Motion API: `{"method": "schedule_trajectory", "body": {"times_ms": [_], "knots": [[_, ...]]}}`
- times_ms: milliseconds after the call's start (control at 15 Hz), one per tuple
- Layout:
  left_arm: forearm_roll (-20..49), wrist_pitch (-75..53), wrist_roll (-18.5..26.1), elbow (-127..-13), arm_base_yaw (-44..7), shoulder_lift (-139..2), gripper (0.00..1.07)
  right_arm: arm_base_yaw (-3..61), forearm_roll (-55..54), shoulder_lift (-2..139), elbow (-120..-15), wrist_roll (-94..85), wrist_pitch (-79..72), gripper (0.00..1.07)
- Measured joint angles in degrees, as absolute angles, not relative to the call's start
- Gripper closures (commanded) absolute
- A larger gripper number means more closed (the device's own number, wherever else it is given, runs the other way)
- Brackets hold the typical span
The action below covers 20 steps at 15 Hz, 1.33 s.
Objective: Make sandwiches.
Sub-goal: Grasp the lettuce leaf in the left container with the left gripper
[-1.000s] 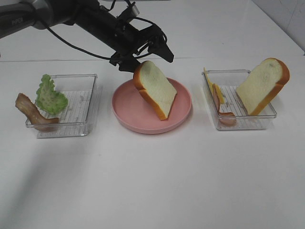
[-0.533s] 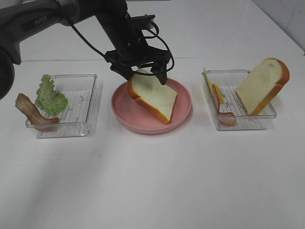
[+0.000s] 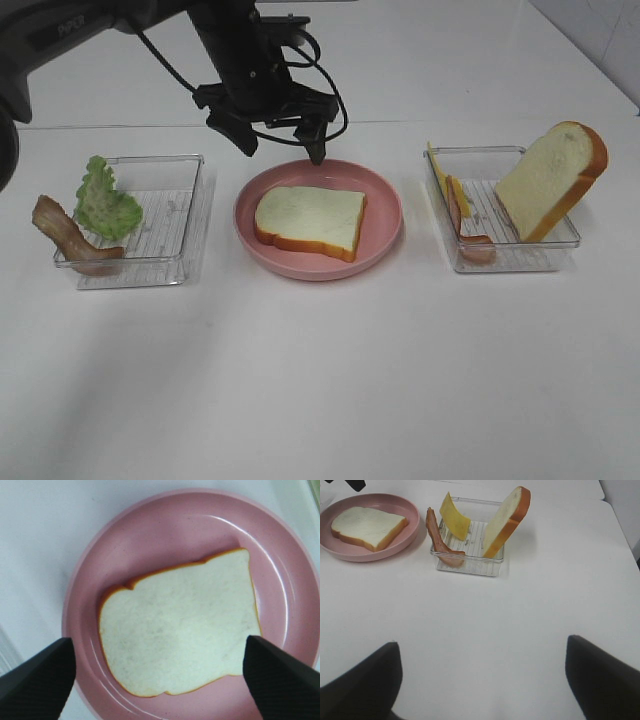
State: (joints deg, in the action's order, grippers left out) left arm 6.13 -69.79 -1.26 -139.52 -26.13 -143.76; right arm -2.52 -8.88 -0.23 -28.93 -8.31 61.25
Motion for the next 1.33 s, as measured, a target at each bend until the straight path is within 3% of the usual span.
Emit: {"method": "schedule_trajectory", "body": {"times_ms": [333, 1000, 1333], "knots": [[1.32, -69.9, -1.26, -139.74, -25.61, -135.45, 0.28, -2.52, -8.88, -0.23, -28.93, -8.31, 61.25, 0.28], [2.01, -69.9, -2.01, -115.62, -9.34, -116.65, 0.31, -2.52, -8.88, -0.23, -28.93, -8.31, 61.25, 0.28], [-0.74, -69.96, -2.46, -105.71, -2.64, -115.34, 0.31, -2.52, -8.88, -0.23, -28.93, -8.31, 61.25, 0.28]]}}
